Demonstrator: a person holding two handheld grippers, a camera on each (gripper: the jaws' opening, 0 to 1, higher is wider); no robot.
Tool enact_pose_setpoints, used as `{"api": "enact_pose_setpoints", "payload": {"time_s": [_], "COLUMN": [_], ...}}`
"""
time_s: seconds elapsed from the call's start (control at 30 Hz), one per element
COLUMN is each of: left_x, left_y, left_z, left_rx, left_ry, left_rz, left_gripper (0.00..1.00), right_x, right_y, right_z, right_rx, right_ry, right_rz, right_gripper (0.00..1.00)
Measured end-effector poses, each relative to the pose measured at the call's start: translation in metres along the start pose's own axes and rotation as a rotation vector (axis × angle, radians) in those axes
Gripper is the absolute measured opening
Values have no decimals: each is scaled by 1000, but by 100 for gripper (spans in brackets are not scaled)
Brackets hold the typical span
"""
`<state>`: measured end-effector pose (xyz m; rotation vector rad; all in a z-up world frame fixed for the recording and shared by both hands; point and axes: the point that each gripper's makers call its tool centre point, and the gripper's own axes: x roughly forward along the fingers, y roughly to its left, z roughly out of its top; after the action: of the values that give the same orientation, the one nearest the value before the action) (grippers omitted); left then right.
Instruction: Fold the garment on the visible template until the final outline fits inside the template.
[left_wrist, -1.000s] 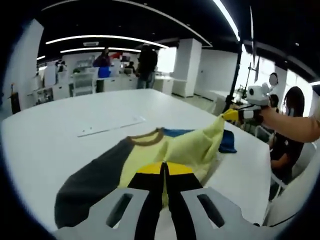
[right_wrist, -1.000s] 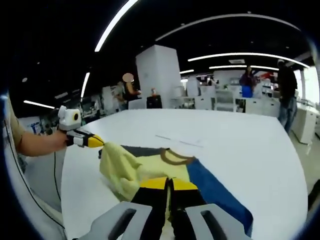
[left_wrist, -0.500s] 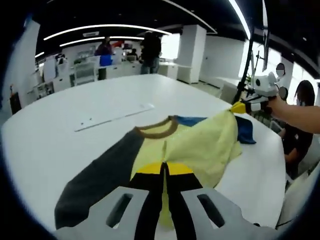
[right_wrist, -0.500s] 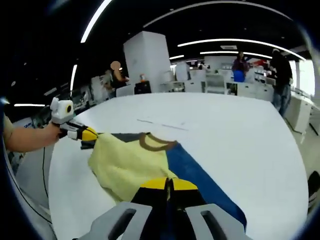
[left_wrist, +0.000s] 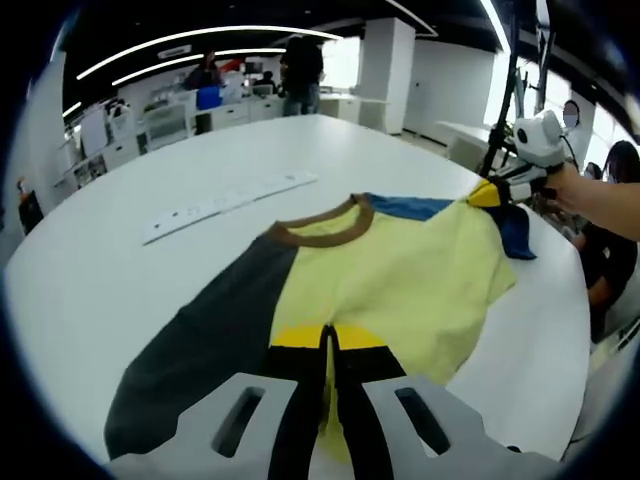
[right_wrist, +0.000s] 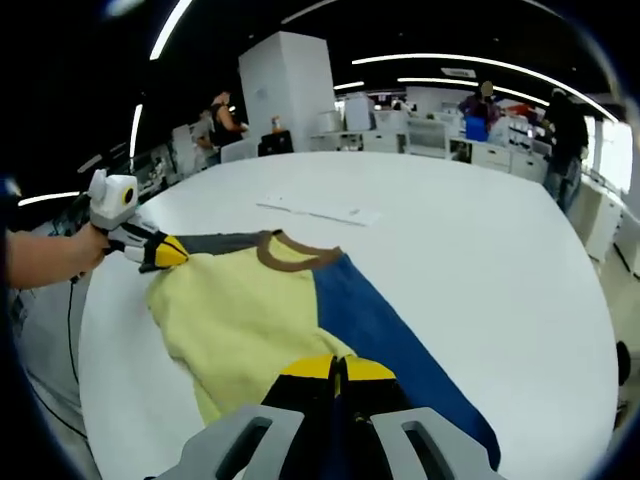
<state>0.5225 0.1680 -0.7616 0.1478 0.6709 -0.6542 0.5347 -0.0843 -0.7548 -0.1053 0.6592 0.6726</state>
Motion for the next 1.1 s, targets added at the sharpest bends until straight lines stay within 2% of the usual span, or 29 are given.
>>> {"api": "enact_pose_setpoints", "payload": {"time_s": [0.13,0.2,0.3,0.5,0.83,1.1], "left_x": [-6,-10,-17,-27,-44,-58], "left_y": [0,0,-5,-6,-18,-27], "left_z": [1,2,4,7,-2,-15], "left_rx": [-6,-7,-2,-23,-34,-51], "left_ry": [-14,-22,-37,-67,-76,-82], "left_rz": [-8,-4,-7,3,10,10], "left_gripper": [3,10,12,23,31,28], "right_x": [-6,-8,-12,-21,-35,-45], "right_y": [3,2,3,13,25,36], "right_z": [6,10,15,20,15,2], "right_rx": [-13,-11,-5,5,25,29], "right_ry": [-25,-40,-67,-104,-125,-126], "right_rz": [-2,-1,-1,12,14,25], "right_gripper": [1,7,13,18,27,28]}}
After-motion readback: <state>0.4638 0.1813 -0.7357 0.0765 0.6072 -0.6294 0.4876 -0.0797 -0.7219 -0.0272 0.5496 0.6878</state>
